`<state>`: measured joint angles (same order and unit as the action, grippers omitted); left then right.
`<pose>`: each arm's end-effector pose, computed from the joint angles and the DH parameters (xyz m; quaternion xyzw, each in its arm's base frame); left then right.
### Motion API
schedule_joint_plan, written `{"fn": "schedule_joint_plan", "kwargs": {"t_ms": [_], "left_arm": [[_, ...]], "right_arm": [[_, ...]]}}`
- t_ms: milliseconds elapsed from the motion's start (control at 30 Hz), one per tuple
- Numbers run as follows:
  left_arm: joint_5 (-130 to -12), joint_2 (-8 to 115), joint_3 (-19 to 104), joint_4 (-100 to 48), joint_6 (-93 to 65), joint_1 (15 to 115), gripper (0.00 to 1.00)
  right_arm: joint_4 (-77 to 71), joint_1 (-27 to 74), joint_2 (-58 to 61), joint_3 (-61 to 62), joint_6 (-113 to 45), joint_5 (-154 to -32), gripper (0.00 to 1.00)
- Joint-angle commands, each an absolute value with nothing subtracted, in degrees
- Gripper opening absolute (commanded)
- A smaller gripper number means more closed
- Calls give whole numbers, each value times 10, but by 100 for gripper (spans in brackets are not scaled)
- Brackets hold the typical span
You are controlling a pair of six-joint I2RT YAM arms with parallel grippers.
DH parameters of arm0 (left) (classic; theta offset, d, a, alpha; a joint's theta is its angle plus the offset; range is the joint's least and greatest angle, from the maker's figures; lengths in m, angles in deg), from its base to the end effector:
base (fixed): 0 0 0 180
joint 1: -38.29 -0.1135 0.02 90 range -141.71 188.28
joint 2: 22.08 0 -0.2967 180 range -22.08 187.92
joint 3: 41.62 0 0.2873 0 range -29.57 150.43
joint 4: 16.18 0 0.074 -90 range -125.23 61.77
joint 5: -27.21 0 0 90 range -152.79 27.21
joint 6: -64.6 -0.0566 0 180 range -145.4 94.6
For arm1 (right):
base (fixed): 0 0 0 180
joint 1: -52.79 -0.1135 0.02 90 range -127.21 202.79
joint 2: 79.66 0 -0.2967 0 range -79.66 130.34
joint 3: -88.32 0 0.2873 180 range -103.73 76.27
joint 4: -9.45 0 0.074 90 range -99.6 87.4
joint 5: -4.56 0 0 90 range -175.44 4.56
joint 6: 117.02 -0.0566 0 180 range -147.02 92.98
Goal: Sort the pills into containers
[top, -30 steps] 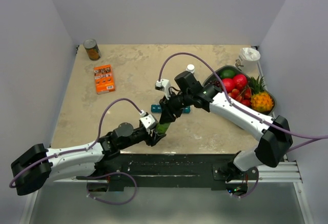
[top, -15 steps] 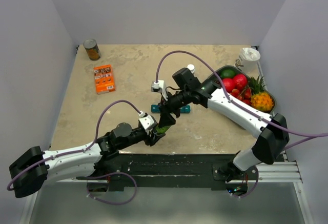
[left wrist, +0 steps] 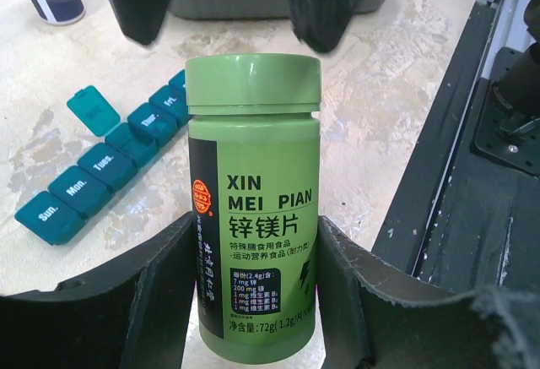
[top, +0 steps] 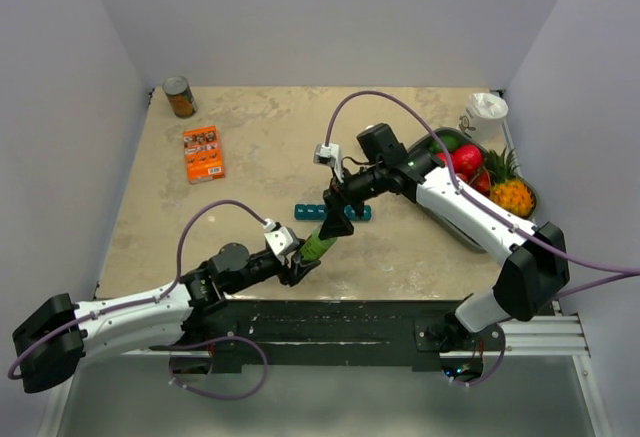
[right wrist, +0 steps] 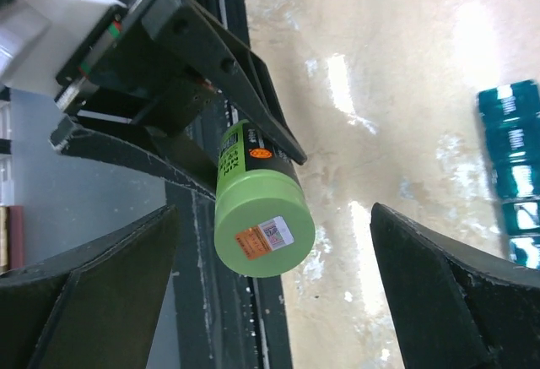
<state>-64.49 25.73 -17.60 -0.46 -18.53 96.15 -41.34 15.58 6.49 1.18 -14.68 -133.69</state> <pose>0.1118 -0.1812 0.1991 0.3338 0.6773 -0.3604 0.5477 0.2607 0.2510 0.3292 -0.4867 0.7193 0.4424 0.2236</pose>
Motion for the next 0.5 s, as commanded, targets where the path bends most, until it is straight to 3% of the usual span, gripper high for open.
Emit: {"fn": "schedule_joint_plan", "kwargs": {"t_ms": [0, 200, 467], "left_arm": [[-646, 237, -179, 57, -187, 961, 0], [-637, 234, -174, 62, -192, 961, 0], [-630, 235, -172, 62, -198, 961, 0]], "right_arm": [[-371, 152, 44, 40, -187, -1374, 99], [-359, 152, 58, 48, -218, -1398, 96], [-374, 151, 58, 44, -210, -1427, 63]]}}
